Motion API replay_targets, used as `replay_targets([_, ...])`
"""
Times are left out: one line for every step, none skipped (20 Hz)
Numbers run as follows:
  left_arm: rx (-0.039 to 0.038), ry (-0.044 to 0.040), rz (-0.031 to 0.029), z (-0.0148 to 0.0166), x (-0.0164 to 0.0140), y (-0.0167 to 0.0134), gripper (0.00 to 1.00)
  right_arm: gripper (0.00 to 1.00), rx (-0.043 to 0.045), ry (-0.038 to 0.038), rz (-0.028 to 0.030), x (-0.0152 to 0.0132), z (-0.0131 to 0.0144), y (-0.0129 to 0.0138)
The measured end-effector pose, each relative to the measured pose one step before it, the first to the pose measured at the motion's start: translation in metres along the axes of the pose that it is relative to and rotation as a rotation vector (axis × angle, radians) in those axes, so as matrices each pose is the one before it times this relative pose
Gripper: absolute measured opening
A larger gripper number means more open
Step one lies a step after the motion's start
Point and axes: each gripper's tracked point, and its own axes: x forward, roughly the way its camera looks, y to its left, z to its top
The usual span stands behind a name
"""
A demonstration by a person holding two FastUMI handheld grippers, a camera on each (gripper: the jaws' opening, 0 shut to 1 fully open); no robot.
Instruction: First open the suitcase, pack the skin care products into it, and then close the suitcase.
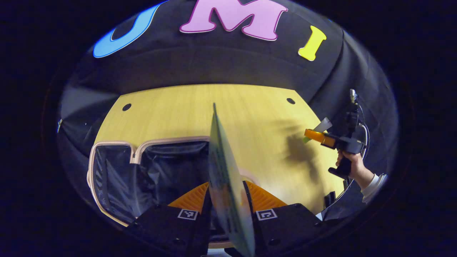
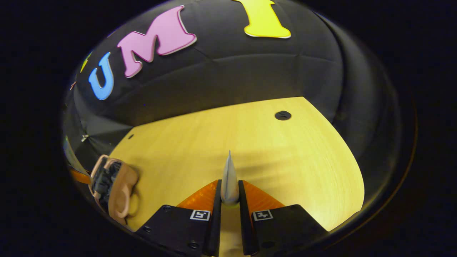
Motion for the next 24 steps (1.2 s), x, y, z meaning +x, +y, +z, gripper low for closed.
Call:
replay_targets([-0.00072, 0.05807, 0.02915, -0.01505, -0.00209, 0.02152, 0.44, 0.28, -0.00017, 0.00568, 0.03676, -0.00875, -0.00104, 0.02156])
replay_targets([-0.00883, 0.06114, 0.03324, -0.01501, 0.0007, 0.01963, 0.44, 0.28, -0.01087, -0.00353, 0.03648, -0.00748, 0.00055, 0.02381])
replay_targets([-0.01729, 0.0616, 0.02183, -0.01556, 0.00279, 0.01755, 0.44, 0.28, -0.01796, -0.00092, 0.03764, -0.00659, 0.00058, 0.03013])
replay_targets([-0.01811, 0.05939, 0.00405, -0.01528, 0.00436, 0.01307, 0.44, 0.28, -0.01366, 0.0058, 0.03509, -0.005, -0.00053, 0.02605])
replay_targets([-0.01639, 0.06013, 0.002, -0.01467, 0.00446, 0.01052, 0.44, 0.28, -0.0085, 0.00683, 0.03632, -0.00415, -0.00358, 0.0251])
replay_targets([-0.00298, 0.04749, 0.00874, -0.01017, 0.00673, 0.00983, 0.44, 0.28, 0.00469, 0.01526, 0.0389, -0.00026, -0.00505, 0.02826])
replay_targets([0.01696, 0.01916, 0.00139, -0.00375, 0.00771, 0.007, 0.45, 0.28, 0.00539, 0.02009, 0.04409, -0.00409, -0.00975, 0.02772])
replay_targets([0.02004, 0.00965, -0.00149, -0.00435, 0.0103, 0.00484, 0.45, 0.28, 0.00288, 0.02505, 0.03563, 0.00222, -0.00894, 0.027])
replay_targets([0.01175, 0.0164, -0.00626, -0.0046, 0.00833, 0.00398, 0.41, 0.28, -0.00564, 0.03101, 0.03735, 0.00243, -0.01183, 0.0265])
replay_targets([-0.01135, 0.01922, -0.00235, -0.00432, 0.00788, 0.00408, 0.44, 0.28, -0.00078, 0.02163, 0.0253, 0.00566, -0.00913, 0.02156])
replay_targets([-0.02129, 0.01632, -0.00176, -0.00339, 0.0063, 0.00042, 0.44, 0.28, 0.01318, 0.03106, 0.0284, 0.00907, -0.01131, 0.02166])
replay_targets([-0.02559, 0.01042, 0.00018, -0.00118, 0.00704, 0.00155, 0.45, 0.28, 0.01755, 0.03333, 0.0116, 0.00871, -0.01059, 0.01707])
replay_targets([-0.01398, 0.0026, -0.00328, -0.00066, 0.00688, 0.00148, 0.46, 0.28, 0.01423, 0.037, -0.00661, 0.00978, -0.01216, 0.00853])
replay_targets([0.00428, 0.00504, -0.00626, -0.00248, 0.00515, 0.00174, 0.48, 0.28, 0.01782, 0.0357, -0.01459, 0.01109, -0.01072, 0.00446])
replay_targets([0.00534, -0.00005, 0.00658, -0.00096, 0.00127, 0.00203, 0.48, 0.28, 0.02188, 0.03095, -0.00931, 0.00877, -0.00936, 0.00522])
replay_targets([0.00523, -0.00553, -0.00945, 0.00054, -0.00173, -0.00266, 0.51, 0.28, 0.01526, 0.02012, -0.00836, 0.007, -0.00457, 0.00509])
replay_targets([0.0141, -0.01594, -0.01678, 0.00209, -0.00365, -0.00507, 0.53, 0.28, 0.00269, 0.01777, -0.025, 0.00799, -0.00364, -0.0013])
replay_targets([0.02732, -0.03566, -0.01181, 0.00329, -0.00852, -0.00302, 0.61, 0.28, 0.00265, 0.02314, -0.02761, 0.00676, -0.00594, -0.00171])
replay_targets([0.03335, -0.04169, -0.00304, 0.00606, -0.0096, 0.00045, 0.68, 0.28, 0.01006, 0.01945, -0.02341, 0.00625, -0.00455, -0.00159])
replay_targets([0.02776, -0.04506, -0.00341, 0.00722, -0.01026, 0.00365, 0.74, 0.2, 0.01857, 0.0099, -0.00527, 0.00298, -0.0016, 0.00183])
replay_targets([0.01451, -0.05656, -0.00827, 0.00858, -0.01255, 0.00403, 0.79, 0.28, 0.01957, 0.00654, -0.00408, -0.00146, -0.00098, 0.00167])
replay_targets([0.00285, -0.05751, -0.00965, 0.00891, -0.01148, 0.00788, 0.8, 0.28, 0.0111, 0.00477, -0.00594, 0.0027, 0.00096, 0.00348])
replay_targets([-0.00768, -0.05041, -0.00302, 0.00826, -0.01268, 0.01072, 0.8, 0.28, 0.00028, 0.0048, -0.00636, 0.00458, -0.0006, 0.00287])
replay_targets([-0.00932, -0.04602, 0.00728, 0.0068, -0.01216, 0.01577, 0.8, 0.28, -0.00874, 0.00675, -0.01316, 0.00626, -0.00069, 0.0028])
